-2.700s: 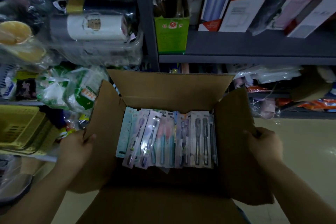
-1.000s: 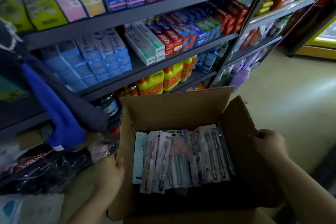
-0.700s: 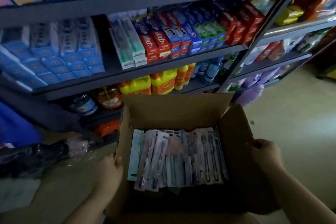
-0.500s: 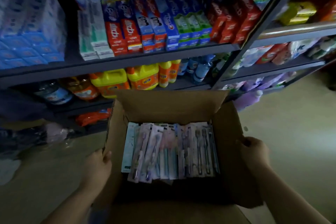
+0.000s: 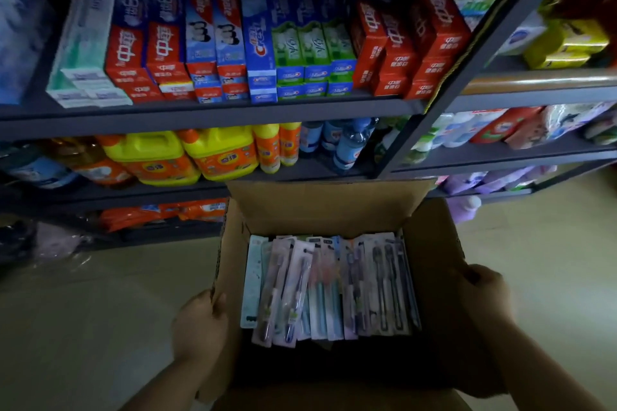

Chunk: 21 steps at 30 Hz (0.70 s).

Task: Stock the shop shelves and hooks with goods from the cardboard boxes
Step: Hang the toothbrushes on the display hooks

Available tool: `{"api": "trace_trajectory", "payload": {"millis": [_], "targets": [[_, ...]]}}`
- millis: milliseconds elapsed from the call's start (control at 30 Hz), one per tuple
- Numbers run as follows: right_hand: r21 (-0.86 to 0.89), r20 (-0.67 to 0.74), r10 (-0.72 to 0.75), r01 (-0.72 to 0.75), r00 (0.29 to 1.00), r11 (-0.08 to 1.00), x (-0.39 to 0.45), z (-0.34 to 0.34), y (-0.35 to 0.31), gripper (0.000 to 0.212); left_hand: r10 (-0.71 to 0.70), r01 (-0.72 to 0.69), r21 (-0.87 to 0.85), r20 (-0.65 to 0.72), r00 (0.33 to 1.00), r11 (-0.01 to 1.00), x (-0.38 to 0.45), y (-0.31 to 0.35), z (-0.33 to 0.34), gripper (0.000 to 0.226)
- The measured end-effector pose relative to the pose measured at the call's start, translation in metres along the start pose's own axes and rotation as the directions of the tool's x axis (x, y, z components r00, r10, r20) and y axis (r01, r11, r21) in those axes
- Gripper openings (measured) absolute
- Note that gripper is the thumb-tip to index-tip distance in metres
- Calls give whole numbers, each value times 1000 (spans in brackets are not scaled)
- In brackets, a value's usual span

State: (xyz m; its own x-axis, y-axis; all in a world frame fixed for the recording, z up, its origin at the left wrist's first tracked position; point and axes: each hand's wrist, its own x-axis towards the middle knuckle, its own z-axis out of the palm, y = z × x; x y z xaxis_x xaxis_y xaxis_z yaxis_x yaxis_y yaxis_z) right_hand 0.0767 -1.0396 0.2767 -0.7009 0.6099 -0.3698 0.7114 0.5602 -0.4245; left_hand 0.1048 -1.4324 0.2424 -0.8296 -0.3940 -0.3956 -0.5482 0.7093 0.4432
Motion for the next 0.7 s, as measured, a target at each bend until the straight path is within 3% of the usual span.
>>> {"api": "trace_trajectory", "payload": {"millis": [300,700], "targets": [[-4,68,-86,86,994,996,120,77,58,10,-146,147,2,-73,987,989,32,4,122,41],[-35,75,-143,146,987,989,190,161,110,18,-127,126,-9,-105,986,992,79,-23,231,42]]}}
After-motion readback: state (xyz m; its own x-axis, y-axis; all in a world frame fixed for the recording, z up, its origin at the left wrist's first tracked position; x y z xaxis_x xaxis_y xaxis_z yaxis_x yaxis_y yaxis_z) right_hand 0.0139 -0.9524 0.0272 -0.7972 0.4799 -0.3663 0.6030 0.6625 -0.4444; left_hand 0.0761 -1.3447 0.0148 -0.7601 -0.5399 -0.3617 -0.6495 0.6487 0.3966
